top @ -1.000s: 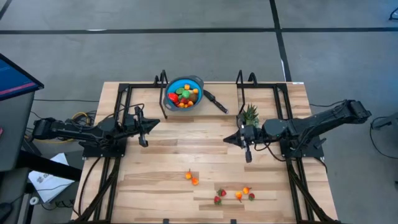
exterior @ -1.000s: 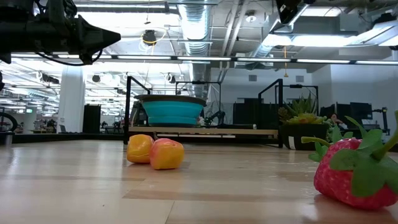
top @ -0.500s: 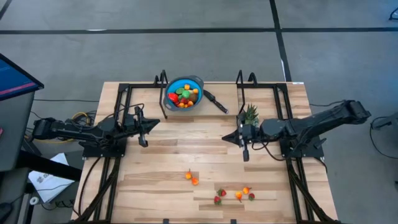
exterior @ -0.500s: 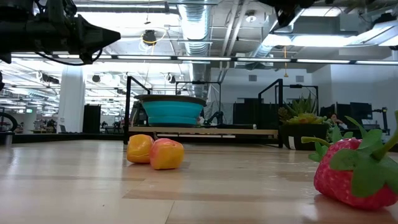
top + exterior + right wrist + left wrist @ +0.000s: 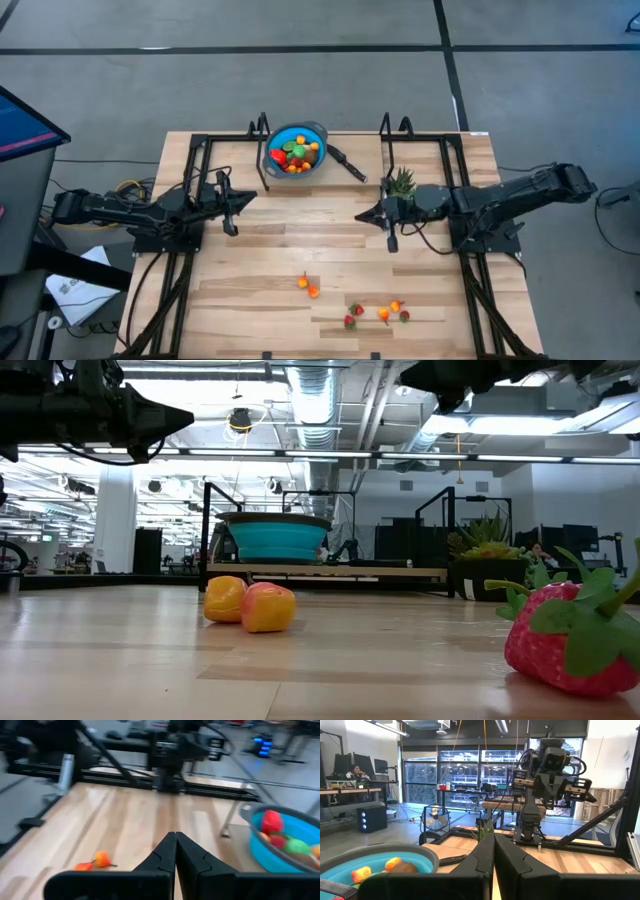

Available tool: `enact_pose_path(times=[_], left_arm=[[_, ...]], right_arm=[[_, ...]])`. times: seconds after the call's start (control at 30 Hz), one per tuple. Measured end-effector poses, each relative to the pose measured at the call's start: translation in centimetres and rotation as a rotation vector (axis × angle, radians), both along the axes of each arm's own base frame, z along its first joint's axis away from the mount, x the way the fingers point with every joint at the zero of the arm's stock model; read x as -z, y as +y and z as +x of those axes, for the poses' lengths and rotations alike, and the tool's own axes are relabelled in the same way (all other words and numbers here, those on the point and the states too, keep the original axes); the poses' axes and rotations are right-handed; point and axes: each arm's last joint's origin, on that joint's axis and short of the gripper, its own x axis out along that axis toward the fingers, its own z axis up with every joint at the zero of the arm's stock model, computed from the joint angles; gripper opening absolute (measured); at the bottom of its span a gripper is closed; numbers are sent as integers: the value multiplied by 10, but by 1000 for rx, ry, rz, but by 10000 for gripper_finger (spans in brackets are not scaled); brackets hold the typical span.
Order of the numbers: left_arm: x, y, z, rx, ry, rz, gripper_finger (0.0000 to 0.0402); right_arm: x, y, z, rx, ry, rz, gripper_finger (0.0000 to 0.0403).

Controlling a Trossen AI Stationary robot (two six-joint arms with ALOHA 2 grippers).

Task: Pick & Place Fruit
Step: Put the pear into the basket

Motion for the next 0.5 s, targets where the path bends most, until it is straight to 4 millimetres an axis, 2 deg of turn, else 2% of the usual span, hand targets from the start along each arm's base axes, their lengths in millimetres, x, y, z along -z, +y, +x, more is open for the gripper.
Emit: enact_pose_path(times=[0.13,0.33,0.5], left_arm=[[0,0,0,1,-1,0,4],[0,0,0,1,-1,0,4],[0,0,0,1,0,0,4]], right_arm=[[2,-14,1,-109,22,39,0],[11,-39,-1,-16,123,61,0],[13,-42,-3,-19,150,55,0]])
